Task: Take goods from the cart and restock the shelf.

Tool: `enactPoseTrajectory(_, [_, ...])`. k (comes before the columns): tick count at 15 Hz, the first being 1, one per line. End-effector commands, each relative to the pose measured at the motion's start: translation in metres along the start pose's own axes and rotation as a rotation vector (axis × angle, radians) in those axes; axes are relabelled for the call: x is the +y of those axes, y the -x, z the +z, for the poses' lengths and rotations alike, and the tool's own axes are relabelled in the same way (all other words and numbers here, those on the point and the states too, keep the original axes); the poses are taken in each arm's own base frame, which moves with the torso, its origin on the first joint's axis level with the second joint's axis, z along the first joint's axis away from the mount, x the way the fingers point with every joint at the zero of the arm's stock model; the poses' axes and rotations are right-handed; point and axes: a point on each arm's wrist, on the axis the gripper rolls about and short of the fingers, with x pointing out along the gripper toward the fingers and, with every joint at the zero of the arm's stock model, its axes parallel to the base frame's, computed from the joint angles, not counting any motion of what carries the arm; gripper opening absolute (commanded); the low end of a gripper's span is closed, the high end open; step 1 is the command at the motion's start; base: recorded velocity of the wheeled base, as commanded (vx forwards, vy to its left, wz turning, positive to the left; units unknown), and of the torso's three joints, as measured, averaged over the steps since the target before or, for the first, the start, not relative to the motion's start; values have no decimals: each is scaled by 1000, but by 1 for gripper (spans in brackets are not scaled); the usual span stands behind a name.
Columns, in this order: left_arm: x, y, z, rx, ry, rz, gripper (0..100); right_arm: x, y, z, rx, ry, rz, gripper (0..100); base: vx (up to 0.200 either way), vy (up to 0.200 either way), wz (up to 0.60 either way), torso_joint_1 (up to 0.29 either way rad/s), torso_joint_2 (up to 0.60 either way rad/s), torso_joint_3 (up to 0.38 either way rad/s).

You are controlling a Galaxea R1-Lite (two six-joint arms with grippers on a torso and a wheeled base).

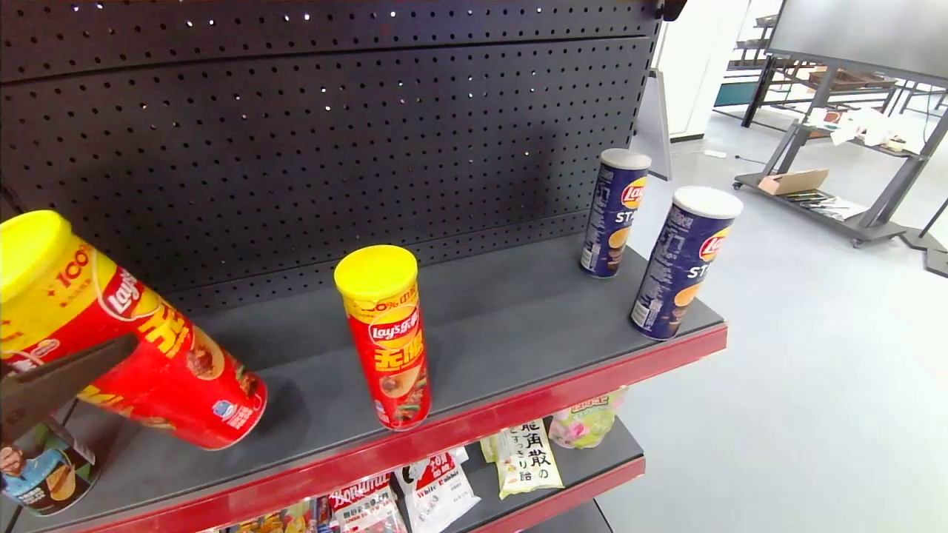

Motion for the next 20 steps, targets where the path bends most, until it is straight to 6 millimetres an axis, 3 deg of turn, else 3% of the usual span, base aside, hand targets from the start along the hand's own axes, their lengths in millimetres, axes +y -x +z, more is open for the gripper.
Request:
enactPoseTrajectory(1, [20,-37,-5,81,22,-32,0,0,0,0,1,1,1,100,0,0,0,0,0,0])
enactPoseTrajectory(4, [38,-83,-10,126,32,-88,0,0,0,0,1,1,1,100,0,0,0,0,0,0])
enactPoseTrajectory(9, [47,-147,-4,95,-12,-173,0,0,0,0,1,1,1,100,0,0,0,0,0,0])
enactPoseTrajectory(16, [66,-220,-14,89,-89,-224,0,0,0,0,1,1,1,100,0,0,0,0,0,0])
enactPoseTrajectory(20, [64,-239,-11,71,-96,-255,0,0,0,0,1,1,1,100,0,0,0,0,0,0])
